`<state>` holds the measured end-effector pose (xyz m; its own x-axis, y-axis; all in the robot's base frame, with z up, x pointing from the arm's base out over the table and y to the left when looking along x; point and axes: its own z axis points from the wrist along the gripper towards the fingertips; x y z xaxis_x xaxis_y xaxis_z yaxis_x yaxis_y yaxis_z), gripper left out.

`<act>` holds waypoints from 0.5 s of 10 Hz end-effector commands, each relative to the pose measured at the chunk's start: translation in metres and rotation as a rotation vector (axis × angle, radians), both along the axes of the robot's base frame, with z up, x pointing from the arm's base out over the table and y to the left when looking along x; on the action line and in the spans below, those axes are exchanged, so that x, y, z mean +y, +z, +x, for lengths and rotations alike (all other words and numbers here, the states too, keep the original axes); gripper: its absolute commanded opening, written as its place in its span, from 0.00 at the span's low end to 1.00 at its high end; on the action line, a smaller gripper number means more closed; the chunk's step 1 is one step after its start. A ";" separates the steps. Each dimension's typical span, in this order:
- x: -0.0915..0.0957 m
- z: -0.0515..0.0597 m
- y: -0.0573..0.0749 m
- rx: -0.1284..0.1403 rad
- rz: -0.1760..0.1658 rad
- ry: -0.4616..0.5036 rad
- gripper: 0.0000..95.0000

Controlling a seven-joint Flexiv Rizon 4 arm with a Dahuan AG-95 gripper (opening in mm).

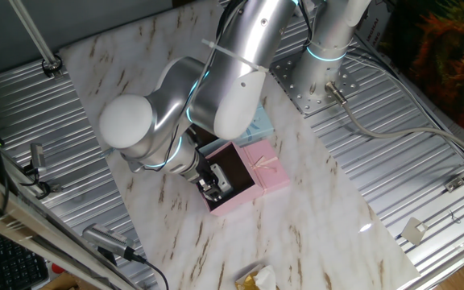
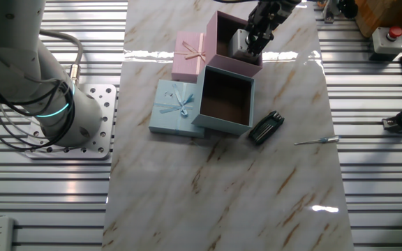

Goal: Move an object from one box to another

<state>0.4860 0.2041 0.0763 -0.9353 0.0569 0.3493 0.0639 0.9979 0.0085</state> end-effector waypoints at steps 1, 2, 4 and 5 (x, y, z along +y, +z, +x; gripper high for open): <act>0.000 -0.001 0.000 -0.002 -0.001 0.000 0.60; 0.000 -0.001 0.000 -0.002 -0.001 0.000 0.60; 0.000 -0.001 0.000 -0.002 -0.001 0.000 0.60; 0.000 -0.001 0.000 -0.002 -0.001 0.000 0.60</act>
